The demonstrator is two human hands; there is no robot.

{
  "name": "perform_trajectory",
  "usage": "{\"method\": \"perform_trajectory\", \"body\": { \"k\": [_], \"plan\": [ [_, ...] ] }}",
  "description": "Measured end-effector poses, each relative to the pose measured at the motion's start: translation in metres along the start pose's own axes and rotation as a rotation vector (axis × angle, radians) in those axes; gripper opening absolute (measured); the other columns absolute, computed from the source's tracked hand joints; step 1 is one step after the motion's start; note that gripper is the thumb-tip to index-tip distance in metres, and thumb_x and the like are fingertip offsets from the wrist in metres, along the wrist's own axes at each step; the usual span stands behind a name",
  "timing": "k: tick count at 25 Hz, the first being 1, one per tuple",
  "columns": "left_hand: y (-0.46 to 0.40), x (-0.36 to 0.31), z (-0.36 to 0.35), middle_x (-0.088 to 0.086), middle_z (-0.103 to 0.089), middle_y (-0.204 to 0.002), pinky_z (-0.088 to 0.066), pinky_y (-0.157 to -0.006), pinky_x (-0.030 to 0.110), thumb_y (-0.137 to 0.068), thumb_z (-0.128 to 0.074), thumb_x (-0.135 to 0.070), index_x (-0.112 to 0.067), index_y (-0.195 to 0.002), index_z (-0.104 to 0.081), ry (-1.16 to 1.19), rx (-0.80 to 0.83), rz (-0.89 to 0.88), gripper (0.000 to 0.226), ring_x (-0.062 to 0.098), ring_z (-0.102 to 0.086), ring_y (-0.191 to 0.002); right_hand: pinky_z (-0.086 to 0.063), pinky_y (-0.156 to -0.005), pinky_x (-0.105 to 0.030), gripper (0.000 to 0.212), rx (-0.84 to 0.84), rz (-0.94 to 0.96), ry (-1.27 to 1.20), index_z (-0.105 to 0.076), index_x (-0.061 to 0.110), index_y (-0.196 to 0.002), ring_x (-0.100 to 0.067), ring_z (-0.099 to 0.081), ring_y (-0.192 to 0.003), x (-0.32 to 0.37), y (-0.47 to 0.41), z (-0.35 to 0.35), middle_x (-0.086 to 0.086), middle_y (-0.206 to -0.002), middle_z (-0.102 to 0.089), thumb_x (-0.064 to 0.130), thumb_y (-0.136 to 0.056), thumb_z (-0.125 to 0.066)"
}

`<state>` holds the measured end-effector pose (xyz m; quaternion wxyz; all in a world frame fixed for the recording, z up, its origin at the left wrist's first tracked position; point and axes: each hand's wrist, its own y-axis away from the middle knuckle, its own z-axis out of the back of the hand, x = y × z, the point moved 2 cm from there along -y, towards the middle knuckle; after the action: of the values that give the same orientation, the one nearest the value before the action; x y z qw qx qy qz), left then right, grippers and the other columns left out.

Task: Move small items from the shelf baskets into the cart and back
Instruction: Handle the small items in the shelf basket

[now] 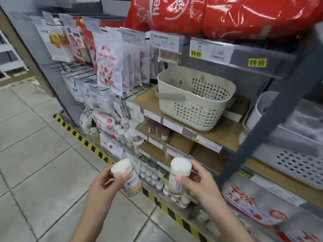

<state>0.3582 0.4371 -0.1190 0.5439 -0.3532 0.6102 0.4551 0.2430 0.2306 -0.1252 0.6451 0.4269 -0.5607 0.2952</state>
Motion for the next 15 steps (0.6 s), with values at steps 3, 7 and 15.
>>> {"method": "perform_trajectory", "body": {
  "k": [3, 7, 15],
  "plan": [
    [-0.058, -0.002, 0.002, -0.001, -0.073, -0.097, -0.049, -0.092, 0.046, -0.072, -0.070, -0.030, -0.027, -0.099, -0.070, -0.002, 0.026, 0.035, 0.027, 0.025, -0.065, -0.098, -0.050, -0.076, -0.018, 0.038, -0.089, 0.006, -0.007, -0.065, 0.031, -0.106, -0.002, -0.064, -0.094, 0.012, -0.031, 0.002, 0.014, -0.102, -0.070, 0.011, -0.076, -0.076],
    [-0.142, -0.031, -0.015, -0.007, -0.073, -0.094, -0.051, -0.083, 0.037, -0.079, -0.072, -0.022, -0.030, -0.096, -0.068, 0.008, 0.175, 0.039, 0.019, 0.019, -0.066, -0.095, -0.052, -0.076, -0.018, 0.034, -0.221, 0.041, -0.060, -0.067, 0.032, -0.101, -0.002, -0.066, -0.092, 0.044, -0.072, -0.002, 0.015, -0.099, -0.071, 0.014, -0.073, -0.076],
    [-0.263, -0.120, -0.050, -0.006, -0.073, -0.091, -0.051, -0.067, 0.022, -0.060, -0.077, -0.038, -0.034, -0.088, -0.073, -0.017, 0.565, -0.112, 0.028, 0.009, -0.068, -0.084, -0.051, -0.060, -0.015, 0.045, -0.543, 0.221, -0.182, -0.074, 0.037, -0.089, -0.006, -0.069, -0.079, 0.120, -0.128, -0.018, 0.003, -0.089, -0.074, 0.037, -0.046, -0.086]
  ]
}}
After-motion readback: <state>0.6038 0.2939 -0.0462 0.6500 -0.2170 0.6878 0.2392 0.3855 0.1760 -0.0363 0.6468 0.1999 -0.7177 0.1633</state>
